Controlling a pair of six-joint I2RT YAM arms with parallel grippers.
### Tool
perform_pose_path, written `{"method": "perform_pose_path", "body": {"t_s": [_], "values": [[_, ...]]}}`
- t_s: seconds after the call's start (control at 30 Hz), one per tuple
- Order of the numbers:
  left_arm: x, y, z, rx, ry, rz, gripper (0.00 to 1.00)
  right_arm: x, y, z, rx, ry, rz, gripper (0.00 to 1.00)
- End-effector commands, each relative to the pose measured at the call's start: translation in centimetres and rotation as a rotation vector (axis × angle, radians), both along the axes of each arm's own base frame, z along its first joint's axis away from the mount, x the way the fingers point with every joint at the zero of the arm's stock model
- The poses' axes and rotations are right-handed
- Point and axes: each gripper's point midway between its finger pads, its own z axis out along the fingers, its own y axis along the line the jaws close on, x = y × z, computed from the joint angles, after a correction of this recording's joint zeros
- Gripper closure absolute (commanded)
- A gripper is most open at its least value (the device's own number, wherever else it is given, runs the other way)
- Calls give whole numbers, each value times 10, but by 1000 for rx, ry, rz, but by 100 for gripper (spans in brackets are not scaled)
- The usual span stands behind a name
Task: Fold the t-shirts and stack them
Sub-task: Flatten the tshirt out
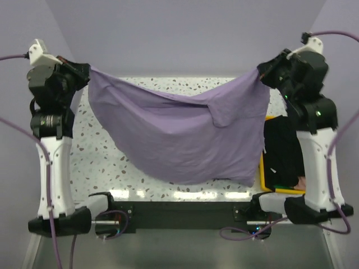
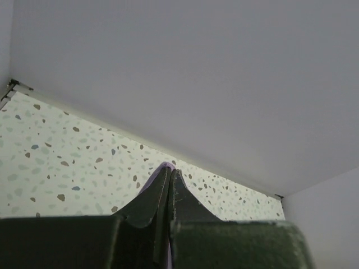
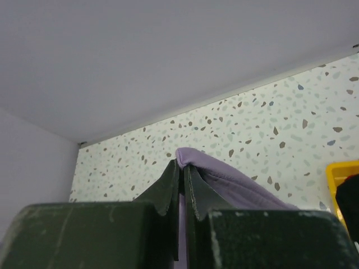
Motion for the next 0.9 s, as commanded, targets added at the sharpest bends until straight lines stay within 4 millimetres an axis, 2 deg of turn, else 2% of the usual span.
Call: {"method": "perform_pose_path", "body": {"t_s": [0.0,0.03,0.07,0.1,0.13,0.17,0.2,0.23,0.27,0.3,0.33,0.43,0.47,0.5,0.57,0.6,0.63,0.67,0.7,0.73,0.77,0.8,0.83,0.87], "values": [[76,6,-2,-17,-49,-24,100,68,14,-5,-21,-32,19,100],[91,7,-7,-22,-46,-29,100,82,17,7,-12,-73,20,100],[103,8,3,-22,-70,-34,100,108,24,-8,-14,-41,32,100],[133,10,-11,-26,-50,-44,100,124,29,-9,-18,-47,41,100],[148,11,-13,-33,-52,-50,100,131,31,17,-9,-113,48,100],[157,10,13,-32,-107,-59,100,161,37,1,-17,-83,50,100],[170,11,17,-32,-116,-67,100,171,39,7,-23,-101,53,100],[200,11,-3,-41,-74,-88,100,167,37,46,-10,-191,51,100],[200,10,42,-29,-166,-97,100,176,39,51,-11,-210,51,100],[208,10,50,-26,-183,-102,100,191,43,46,-11,-212,52,100],[217,10,67,-14,-223,-115,100,187,42,72,2,-288,50,100],[222,17,87,-8,-295,-120,100,185,41,91,26,-371,42,100],[218,19,98,-15,-337,-122,100,172,36,105,35,-404,31,100],[214,22,96,-17,-337,-121,100,174,36,96,33,-392,25,100],[201,32,106,-2,-365,-102,100,167,33,94,26,-392,17,100],[199,36,103,2,-355,-92,100,162,30,84,22,-371,8,100],[204,38,85,0,-311,-86,100,160,29,78,20,-357,5,100],[204,38,75,2,-290,-84,100,159,28,68,15,-330,1,100],[204,37,50,-10,-233,-92,100,160,29,42,10,-266,4,100],[202,36,35,-18,-203,-92,100,160,30,26,6,-226,9,100],[190,35,36,-14,-207,-88,100,160,31,8,15,-185,10,100],[188,35,22,-19,-182,-79,100,163,32,-35,4,-90,12,100],[190,37,-27,-41,-85,-73,100,155,32,-49,7,-56,20,100],[177,35,-30,-39,-83,-65,100,151,32,-99,6,51,20,100]]}}
